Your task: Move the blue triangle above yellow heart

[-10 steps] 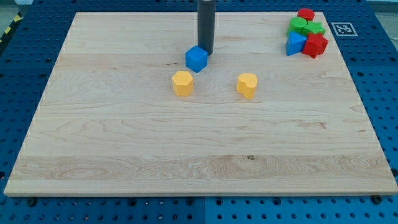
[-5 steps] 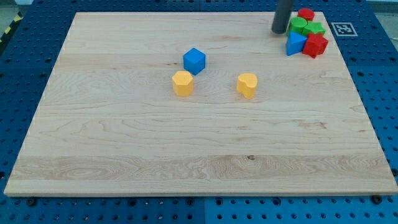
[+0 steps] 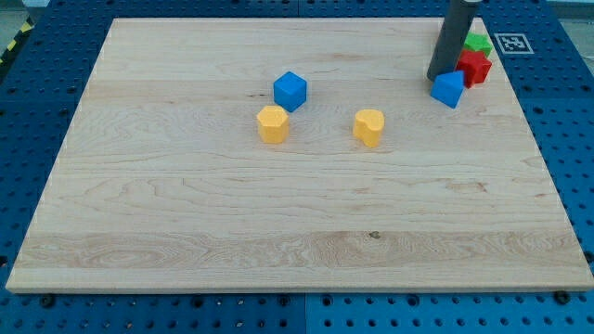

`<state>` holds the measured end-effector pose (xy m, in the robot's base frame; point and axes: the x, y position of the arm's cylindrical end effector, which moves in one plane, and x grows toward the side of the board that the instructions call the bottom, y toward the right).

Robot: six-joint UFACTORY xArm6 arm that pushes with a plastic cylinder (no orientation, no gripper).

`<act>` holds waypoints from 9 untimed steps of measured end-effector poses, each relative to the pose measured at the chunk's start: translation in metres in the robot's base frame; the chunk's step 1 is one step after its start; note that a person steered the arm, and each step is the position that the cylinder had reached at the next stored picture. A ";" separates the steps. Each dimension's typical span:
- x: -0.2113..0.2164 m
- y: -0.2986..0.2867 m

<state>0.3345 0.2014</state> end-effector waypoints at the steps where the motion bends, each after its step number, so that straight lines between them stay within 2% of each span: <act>1: 0.014 0.016; 4: 0.057 0.076; 5: 0.065 0.076; 7: 0.066 0.031; 9: 0.065 0.029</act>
<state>0.3995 0.2305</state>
